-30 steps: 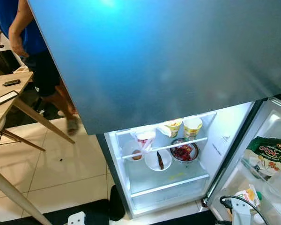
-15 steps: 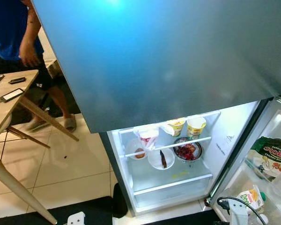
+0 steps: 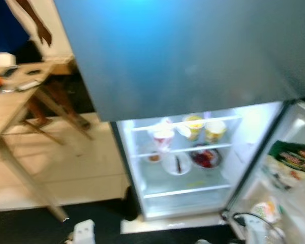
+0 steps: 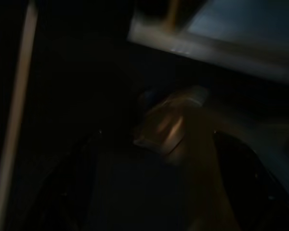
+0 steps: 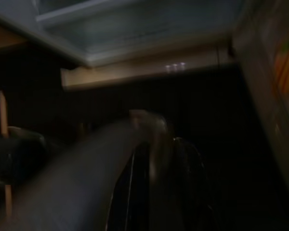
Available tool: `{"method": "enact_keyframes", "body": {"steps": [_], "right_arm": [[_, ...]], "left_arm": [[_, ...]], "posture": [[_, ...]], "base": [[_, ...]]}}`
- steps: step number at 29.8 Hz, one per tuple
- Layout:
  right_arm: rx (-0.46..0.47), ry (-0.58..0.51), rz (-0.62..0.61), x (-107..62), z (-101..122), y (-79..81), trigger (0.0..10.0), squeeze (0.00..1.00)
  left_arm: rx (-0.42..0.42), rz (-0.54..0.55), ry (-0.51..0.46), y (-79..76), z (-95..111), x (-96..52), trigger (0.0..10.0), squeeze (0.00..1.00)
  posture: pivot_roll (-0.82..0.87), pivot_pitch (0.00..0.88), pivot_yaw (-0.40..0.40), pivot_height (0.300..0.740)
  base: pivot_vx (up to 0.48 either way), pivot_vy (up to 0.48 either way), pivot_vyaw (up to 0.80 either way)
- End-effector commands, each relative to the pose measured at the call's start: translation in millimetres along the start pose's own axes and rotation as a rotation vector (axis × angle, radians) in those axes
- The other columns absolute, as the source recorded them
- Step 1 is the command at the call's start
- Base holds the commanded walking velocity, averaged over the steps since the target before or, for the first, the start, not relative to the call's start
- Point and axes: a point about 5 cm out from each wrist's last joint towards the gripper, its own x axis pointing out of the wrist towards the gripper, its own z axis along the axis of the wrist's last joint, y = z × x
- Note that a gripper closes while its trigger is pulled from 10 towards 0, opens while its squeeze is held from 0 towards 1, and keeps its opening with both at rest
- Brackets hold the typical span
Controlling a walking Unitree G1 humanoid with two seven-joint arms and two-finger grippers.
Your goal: Restocking fridge
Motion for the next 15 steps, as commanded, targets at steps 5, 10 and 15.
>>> {"method": "enact_keyframes", "body": {"steps": [5, 10, 15], "right_arm": [[0.022, 0.046, -0.005, -2.6, -18.6, -0.8, 10.0, 0.0], [0.022, 0.047, -0.005, -2.9, -19.3, -1.1, 10.0, 0.0], [0.022, 0.048, -0.004, -3.0, -19.1, -1.5, 10.0, 0.0]], "left_arm": [[0.003, -0.003, -0.039, -0.6, 14.2, 2.5, 10.0, 0.0], [0.008, -0.001, -0.036, -0.1, 13.1, 2.2, 10.0, 0.0], [0.013, -0.006, -0.039, -0.2, 12.8, 2.0, 10.0, 0.0]], "posture": [[-0.04, 0.0, 0.016, 0.74], [-0.04, 0.0, 0.016, 0.74], [-0.04, 0.0, 0.017, 0.74]], "base": [[-0.178, 0.0, 0.0], [0.0, 0.0, 0.0], [0.0, 0.0, 0.0]]}}
